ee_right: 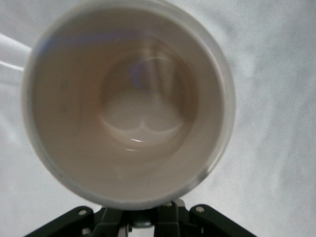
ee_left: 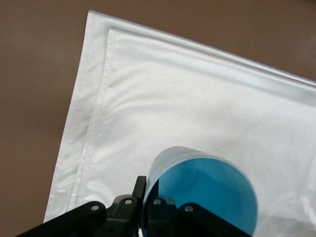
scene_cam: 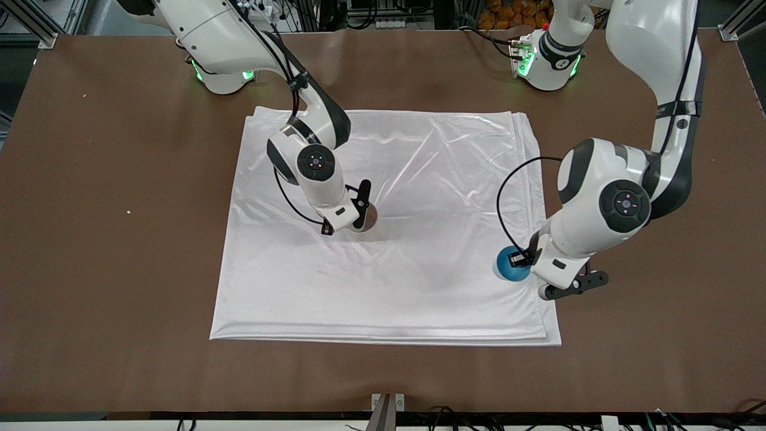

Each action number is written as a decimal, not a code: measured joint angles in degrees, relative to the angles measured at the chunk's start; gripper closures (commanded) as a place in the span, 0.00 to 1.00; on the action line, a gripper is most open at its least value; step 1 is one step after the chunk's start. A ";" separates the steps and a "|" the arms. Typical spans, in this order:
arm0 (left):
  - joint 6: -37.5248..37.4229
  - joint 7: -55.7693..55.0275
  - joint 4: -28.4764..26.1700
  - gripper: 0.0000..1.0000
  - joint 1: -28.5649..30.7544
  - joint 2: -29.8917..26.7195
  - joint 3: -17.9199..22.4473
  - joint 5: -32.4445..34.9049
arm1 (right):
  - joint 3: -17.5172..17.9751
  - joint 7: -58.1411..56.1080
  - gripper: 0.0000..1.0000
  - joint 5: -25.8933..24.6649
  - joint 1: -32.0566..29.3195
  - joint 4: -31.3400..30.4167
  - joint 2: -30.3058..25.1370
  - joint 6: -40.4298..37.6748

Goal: Place blue cup into white mug on cloth

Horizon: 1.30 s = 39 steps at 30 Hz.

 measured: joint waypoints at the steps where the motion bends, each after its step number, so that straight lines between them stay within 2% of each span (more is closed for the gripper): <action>1: 0.00 -0.55 -0.01 1.00 -0.60 0.00 0.01 0.00 | 0.00 0.16 0.89 -0.23 0.04 0.05 0.13 0.00; 2: -0.01 -0.97 -0.01 1.00 -1.12 0.00 -0.01 0.00 | -0.01 0.17 0.81 -0.37 0.04 0.09 0.24 0.02; 3: -0.02 -1.59 -0.01 1.00 -1.82 0.00 -0.02 0.00 | -0.03 0.17 0.78 -0.51 0.04 0.15 0.42 0.20; 6: -0.05 -3.07 -0.04 1.00 -3.41 0.00 -0.03 -0.01 | -0.05 0.17 0.76 -0.81 0.06 0.18 0.79 1.09; 9: -0.13 -5.41 -0.13 1.00 -5.49 0.02 -0.06 -0.01 | -0.07 0.17 0.68 -0.96 0.06 0.19 1.13 1.96; 19: -0.16 -12.96 -0.24 1.00 -11.96 0.06 -0.06 -0.01 | -0.08 0.18 0.54 -1.03 0.33 0.21 1.95 3.62; 25: -0.16 -16.09 -0.25 1.00 -15.20 0.06 -0.05 -0.01 | -0.53 0.21 0.42 -1.04 0.27 1.01 1.82 3.62; 31: -0.20 -18.19 -0.35 1.00 -18.03 0.16 -0.05 -0.01 | -0.97 0.50 0.37 -1.04 -0.45 2.14 0.18 2.11; 39: -0.13 -19.94 -0.45 1.00 -20.75 0.78 -0.03 -0.01 | -1.01 4.40 0.35 -1.01 -2.54 2.60 -5.71 -5.17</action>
